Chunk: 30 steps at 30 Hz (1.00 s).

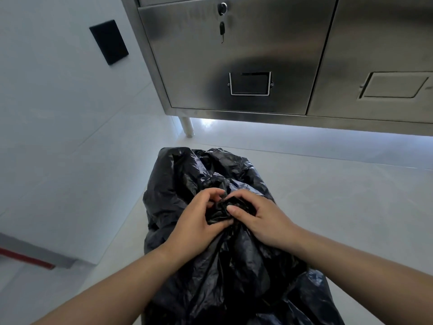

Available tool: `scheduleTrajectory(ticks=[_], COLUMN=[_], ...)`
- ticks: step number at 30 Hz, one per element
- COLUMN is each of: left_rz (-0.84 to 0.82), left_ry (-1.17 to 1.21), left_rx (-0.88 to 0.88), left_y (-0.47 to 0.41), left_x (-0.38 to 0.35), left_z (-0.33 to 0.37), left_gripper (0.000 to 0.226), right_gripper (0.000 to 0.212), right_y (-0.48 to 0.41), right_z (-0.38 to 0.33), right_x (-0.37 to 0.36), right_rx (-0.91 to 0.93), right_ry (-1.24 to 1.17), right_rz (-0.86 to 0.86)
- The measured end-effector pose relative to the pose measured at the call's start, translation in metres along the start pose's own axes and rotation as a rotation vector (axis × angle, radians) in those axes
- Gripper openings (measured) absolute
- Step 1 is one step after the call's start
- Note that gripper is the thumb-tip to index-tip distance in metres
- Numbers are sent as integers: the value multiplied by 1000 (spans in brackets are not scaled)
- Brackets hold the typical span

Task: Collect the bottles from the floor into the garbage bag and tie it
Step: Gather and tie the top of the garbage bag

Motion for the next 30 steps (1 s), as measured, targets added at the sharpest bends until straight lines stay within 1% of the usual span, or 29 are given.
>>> scheduleTrajectory(ticks=[3,6,11,14,17,21,24,30], left_rz=[-66,-122,-234,-288,-345,-489,-564,-525], left_ry=[-170,-381,-499,-504,-481,-518,-529,-416], left_rx=[-118,-186,-108,-46,1,43,38,137], left_y=[-5,-10,-18,-26,-22,-4,14,47], left_x=[5,4,-18,-29,-26,1,41,152], left_z=[-9,-23,-48,-56,-48,-8,40,169], left_gripper=[54,60,66,71,71,73,73,69], right_gripper=[17,17,22,27,31,33,33,31], right_y=[-3,-4,0,-1,6,27,41,41], right_z=[13,30,54,59,46,-5,-67,-217], right_x=[7,17,15,13,18,34,56,120], right_rx=[1,-23,-30,-40,-95,-196,-247,-342], right_ry=[32,69,163,192,229,217,198,203], right_rz=[2,11,-46,-74,-101,-135,-126,-75])
Point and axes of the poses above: each hand's wrist, its own y-axis away from the middle knuckle, its own x-axis out of the back of the hand, z = x × y, the point moved 1 cm from there along -y, towards the middle knuckle, and after that the axes turned 8 degrees about x, right-handed, at the moved point
